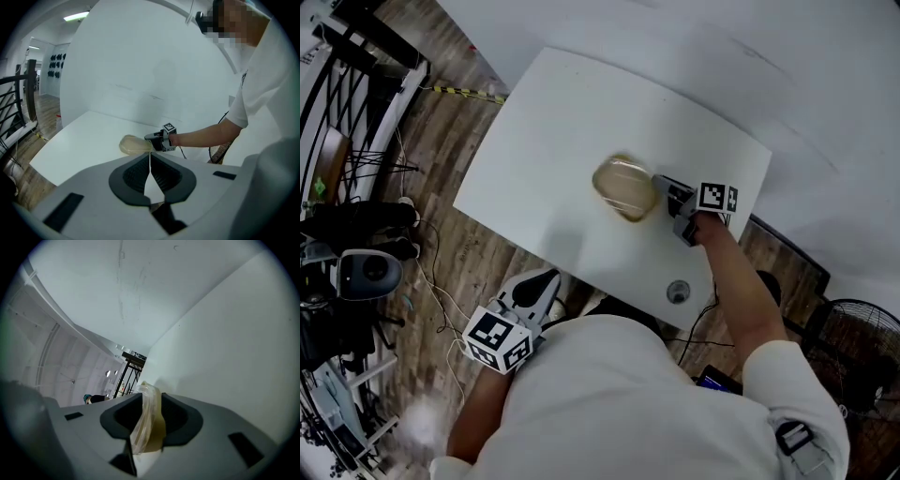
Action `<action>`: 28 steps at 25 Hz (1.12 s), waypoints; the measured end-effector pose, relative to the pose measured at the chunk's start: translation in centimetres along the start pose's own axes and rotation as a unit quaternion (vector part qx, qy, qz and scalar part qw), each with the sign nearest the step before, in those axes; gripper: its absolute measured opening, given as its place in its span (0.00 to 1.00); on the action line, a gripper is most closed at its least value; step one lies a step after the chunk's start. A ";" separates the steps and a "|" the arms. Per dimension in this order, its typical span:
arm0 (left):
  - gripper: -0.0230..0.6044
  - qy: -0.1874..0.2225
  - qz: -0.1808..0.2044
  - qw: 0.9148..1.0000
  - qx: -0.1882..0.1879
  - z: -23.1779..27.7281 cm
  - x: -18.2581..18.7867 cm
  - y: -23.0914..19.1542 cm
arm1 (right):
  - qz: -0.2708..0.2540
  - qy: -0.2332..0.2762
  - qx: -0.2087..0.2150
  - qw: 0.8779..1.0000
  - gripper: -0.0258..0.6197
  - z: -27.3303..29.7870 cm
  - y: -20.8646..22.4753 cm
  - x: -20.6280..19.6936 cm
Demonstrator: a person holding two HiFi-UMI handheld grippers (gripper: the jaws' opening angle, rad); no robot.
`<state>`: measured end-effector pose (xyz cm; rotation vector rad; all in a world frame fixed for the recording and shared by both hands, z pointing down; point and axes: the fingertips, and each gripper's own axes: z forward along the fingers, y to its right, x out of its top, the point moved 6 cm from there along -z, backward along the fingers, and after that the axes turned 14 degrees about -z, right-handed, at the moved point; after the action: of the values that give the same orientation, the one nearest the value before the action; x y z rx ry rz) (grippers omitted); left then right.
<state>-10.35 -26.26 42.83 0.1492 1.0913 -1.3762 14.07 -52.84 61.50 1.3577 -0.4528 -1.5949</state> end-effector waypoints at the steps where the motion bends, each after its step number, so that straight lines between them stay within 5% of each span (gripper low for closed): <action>1: 0.07 0.002 -0.002 1.000 0.000 0.0 0.1 -0.2 | -0.001 0.002 -0.001 1.000 0.22 0.1 0.0 0.0; 14: 0.07 0.013 0.006 1.000 -0.018 -0.9 1.4 -1.7 | 0.004 0.066 0.012 0.998 0.11 -1.5 -2.8 2.0; 28: 0.07 0.039 0.023 0.997 -0.067 -6.0 0.3 -3.9 | 0.007 0.168 0.015 0.986 0.11 -5.0 -11.4 0.7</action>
<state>-16.81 -23.57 41.29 0.1310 1.2348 -1.2604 13.86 -46.55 50.73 1.6058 -0.2807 -1.3166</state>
